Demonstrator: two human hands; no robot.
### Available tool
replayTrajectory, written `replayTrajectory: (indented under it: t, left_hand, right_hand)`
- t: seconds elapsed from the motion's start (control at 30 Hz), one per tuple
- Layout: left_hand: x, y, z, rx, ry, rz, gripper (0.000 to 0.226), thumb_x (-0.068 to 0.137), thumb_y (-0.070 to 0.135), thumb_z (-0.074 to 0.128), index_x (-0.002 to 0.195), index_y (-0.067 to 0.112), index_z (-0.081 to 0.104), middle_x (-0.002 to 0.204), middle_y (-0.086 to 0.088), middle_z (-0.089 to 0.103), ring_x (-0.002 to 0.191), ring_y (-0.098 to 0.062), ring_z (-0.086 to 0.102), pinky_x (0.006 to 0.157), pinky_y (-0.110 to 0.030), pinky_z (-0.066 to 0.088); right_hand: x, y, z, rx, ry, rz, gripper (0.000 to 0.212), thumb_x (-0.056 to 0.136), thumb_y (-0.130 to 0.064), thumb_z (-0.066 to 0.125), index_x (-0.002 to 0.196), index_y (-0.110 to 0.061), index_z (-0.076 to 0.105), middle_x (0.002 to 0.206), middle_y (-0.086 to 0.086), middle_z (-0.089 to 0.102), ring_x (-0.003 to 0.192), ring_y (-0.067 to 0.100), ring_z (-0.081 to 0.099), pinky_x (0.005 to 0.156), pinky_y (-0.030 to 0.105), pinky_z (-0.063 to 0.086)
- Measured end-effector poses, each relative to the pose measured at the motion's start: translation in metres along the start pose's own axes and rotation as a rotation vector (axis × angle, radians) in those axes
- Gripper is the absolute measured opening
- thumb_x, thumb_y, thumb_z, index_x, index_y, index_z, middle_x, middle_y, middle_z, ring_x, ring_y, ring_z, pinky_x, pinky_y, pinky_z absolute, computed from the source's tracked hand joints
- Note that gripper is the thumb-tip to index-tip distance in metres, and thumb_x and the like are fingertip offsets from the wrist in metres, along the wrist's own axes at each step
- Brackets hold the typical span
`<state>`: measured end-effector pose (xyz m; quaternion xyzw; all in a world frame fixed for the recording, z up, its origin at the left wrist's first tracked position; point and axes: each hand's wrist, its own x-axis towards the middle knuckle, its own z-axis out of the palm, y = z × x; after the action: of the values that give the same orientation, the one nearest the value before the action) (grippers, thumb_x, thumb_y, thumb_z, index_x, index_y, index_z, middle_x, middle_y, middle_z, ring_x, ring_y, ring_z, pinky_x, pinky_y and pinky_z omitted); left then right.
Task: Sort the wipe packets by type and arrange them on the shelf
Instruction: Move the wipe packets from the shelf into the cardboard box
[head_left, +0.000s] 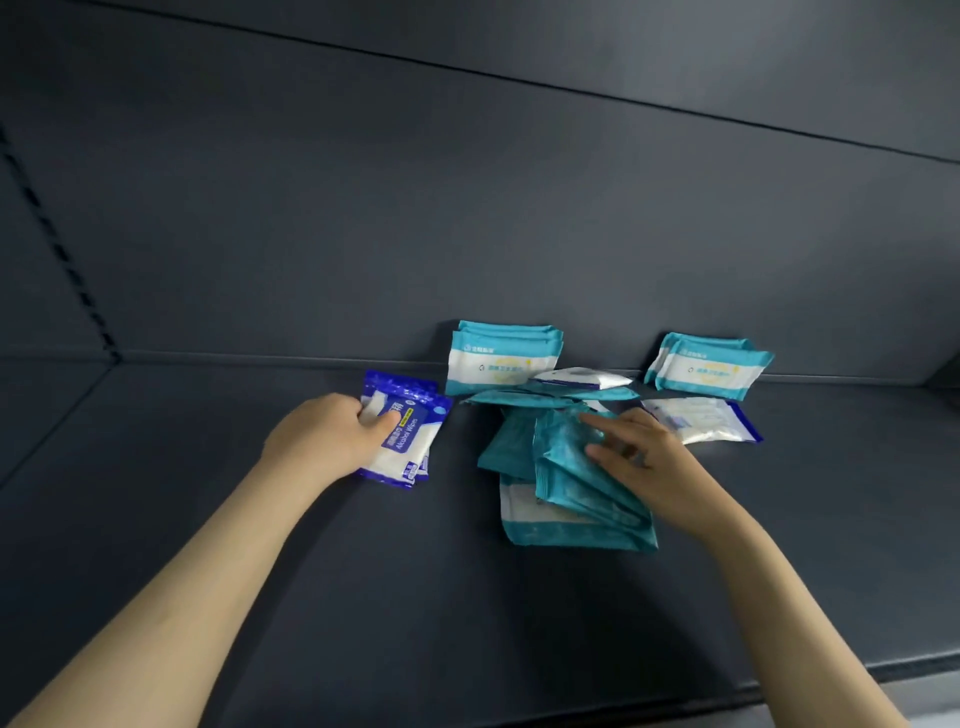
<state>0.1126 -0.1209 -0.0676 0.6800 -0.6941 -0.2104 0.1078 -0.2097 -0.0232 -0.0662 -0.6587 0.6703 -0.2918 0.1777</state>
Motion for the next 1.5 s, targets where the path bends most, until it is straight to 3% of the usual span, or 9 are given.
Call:
replayTrajectory:
  t: [0.1, 0.2, 0.3, 0.57, 0.73, 1.0, 1.1, 1.27, 1.5]
  left_hand:
    - [0.001, 0.005, 0.005, -0.031, -0.005, -0.005, 0.047, 0.095, 0.056, 0.046, 0.111, 0.015, 0.061, 0.123, -0.011, 0.050, 0.119, -0.033, 0.045, 0.086, -0.036, 0.040]
    - [0.007, 0.005, 0.009, -0.191, -0.035, -0.030, 0.047, 0.090, 0.052, 0.056, 0.125, 0.021, 0.057, 0.127, -0.008, 0.051, 0.121, -0.032, 0.046, 0.093, -0.038, 0.045]
    - [0.011, 0.004, 0.010, -0.443, -0.059, -0.041, 0.037, 0.086, 0.042, 0.068, 0.116, 0.023, 0.056, 0.115, -0.004, 0.063, 0.104, -0.026, 0.062, 0.089, -0.045, 0.053]
    - [0.004, 0.007, -0.006, -0.858, -0.101, -0.062, 0.046, 0.087, 0.016, 0.073, 0.127, 0.014, 0.052, 0.102, -0.004, 0.064, 0.076, -0.014, 0.064, 0.058, -0.026, 0.046]
    - [0.000, 0.004, -0.015, -0.946, -0.144, -0.084, 0.030, 0.086, 0.017, 0.074, 0.113, 0.008, 0.065, 0.094, -0.005, 0.073, 0.075, -0.017, 0.069, 0.060, -0.028, 0.048]
    - [0.000, -0.003, -0.025, -1.110, -0.169, 0.001, 0.027, 0.091, 0.019, 0.068, 0.117, 0.014, 0.065, 0.104, -0.005, 0.074, 0.082, -0.015, 0.071, 0.074, -0.031, 0.053]
    - [-0.006, 0.000, -0.026, -1.177, -0.207, 0.017, 0.018, 0.091, 0.021, 0.067, 0.109, 0.019, 0.067, 0.102, -0.002, 0.075, 0.077, -0.011, 0.072, 0.074, -0.031, 0.053]
    - [-0.023, 0.012, -0.024, -1.272, -0.266, 0.013, 0.025, 0.089, 0.026, 0.067, 0.114, 0.023, 0.067, 0.102, -0.002, 0.076, 0.084, -0.016, 0.073, 0.074, -0.037, 0.055]
    - [-0.044, 0.039, -0.015, -1.321, -0.297, 0.016, 0.021, 0.092, 0.031, 0.064, 0.110, 0.022, 0.067, 0.096, 0.001, 0.077, 0.078, -0.011, 0.073, 0.070, -0.036, 0.056]
  right_hand:
    - [0.001, -0.011, 0.007, -0.023, -0.045, 0.102, 0.046, 0.091, -0.040, 0.067, 0.136, -0.033, 0.059, 0.125, -0.010, 0.050, 0.123, 0.013, 0.046, 0.112, 0.034, 0.034]
    - [-0.004, -0.019, 0.010, 0.042, -0.038, 0.166, 0.050, 0.090, -0.040, 0.068, 0.137, -0.025, 0.057, 0.132, -0.009, 0.053, 0.122, 0.008, 0.049, 0.104, 0.023, 0.036]
    - [-0.011, -0.022, 0.011, 0.028, 0.010, 0.200, 0.050, 0.087, -0.042, 0.070, 0.132, -0.021, 0.060, 0.128, -0.011, 0.055, 0.112, 0.005, 0.053, 0.093, 0.018, 0.036]
    - [-0.022, -0.025, 0.009, 0.051, -0.004, 0.251, 0.032, 0.083, -0.052, 0.072, 0.108, -0.034, 0.061, 0.113, -0.015, 0.053, 0.101, 0.000, 0.055, 0.076, 0.013, 0.041]
    - [-0.031, -0.019, -0.006, 0.139, -0.157, 0.275, 0.055, 0.076, -0.048, 0.080, 0.125, -0.029, 0.063, 0.122, -0.016, 0.059, 0.111, 0.003, 0.060, 0.100, 0.031, 0.050]
    - [-0.048, -0.029, -0.014, 0.141, -0.265, 0.237, 0.042, 0.074, -0.030, 0.086, 0.110, -0.031, 0.067, 0.104, -0.014, 0.071, 0.093, -0.001, 0.067, 0.085, 0.022, 0.053]
    - [-0.054, -0.029, -0.018, 0.150, -0.239, 0.248, 0.027, 0.076, -0.031, 0.085, 0.098, -0.030, 0.069, 0.091, -0.013, 0.073, 0.080, 0.002, 0.069, 0.069, 0.017, 0.053]
    - [-0.064, -0.014, -0.026, 0.353, -0.059, 0.300, 0.031, 0.082, -0.026, 0.080, 0.108, -0.020, 0.064, 0.102, -0.002, 0.074, 0.091, 0.017, 0.073, 0.082, 0.038, 0.060]
    - [-0.085, -0.002, -0.036, 0.799, 0.251, 0.470, 0.026, 0.091, -0.027, 0.068, 0.114, -0.014, 0.066, 0.095, 0.003, 0.077, 0.084, 0.019, 0.074, 0.071, 0.036, 0.061]
